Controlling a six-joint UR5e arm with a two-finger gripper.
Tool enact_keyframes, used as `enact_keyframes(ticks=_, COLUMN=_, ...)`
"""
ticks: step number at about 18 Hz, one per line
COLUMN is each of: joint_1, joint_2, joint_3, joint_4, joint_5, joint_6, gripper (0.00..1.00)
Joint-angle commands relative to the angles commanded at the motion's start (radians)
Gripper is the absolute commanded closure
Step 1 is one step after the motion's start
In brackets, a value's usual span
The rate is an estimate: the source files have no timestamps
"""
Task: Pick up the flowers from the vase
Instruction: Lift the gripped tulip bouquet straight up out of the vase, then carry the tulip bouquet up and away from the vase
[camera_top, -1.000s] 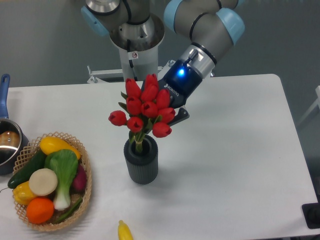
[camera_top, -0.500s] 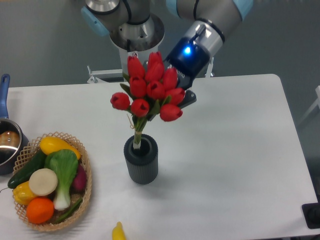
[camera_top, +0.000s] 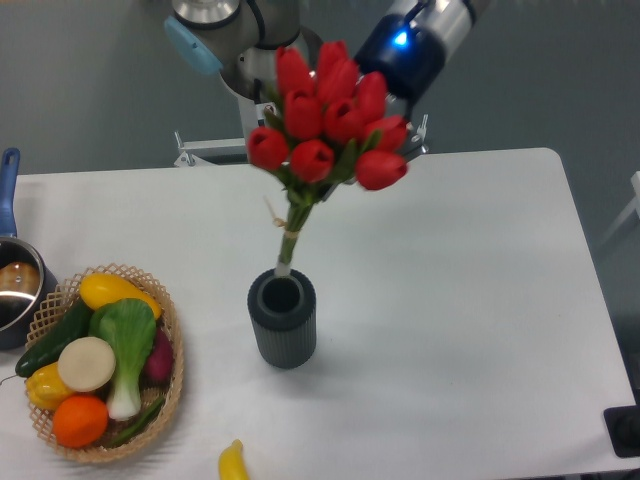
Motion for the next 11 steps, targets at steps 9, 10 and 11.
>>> enact_keyframes(ticks=9, joint_1=0.128, joint_2=-0.054, joint_3=0.097, joint_4=0.006, joint_5=0.152, joint_6=0.018, gripper=0.64)
enact_keyframes(ticks=10, joint_1=0.129, joint_2=-0.058, joint_3=0.097, joint_4=0.006, joint_5=0.175, joint_6=0.031, gripper=0.64)
enact_keyframes(ticks=11, joint_1=0.134, joint_2=-0.06, joint_3=0.097, joint_4=0.006, joint_5=0.195, joint_6=0.047, gripper=0.64)
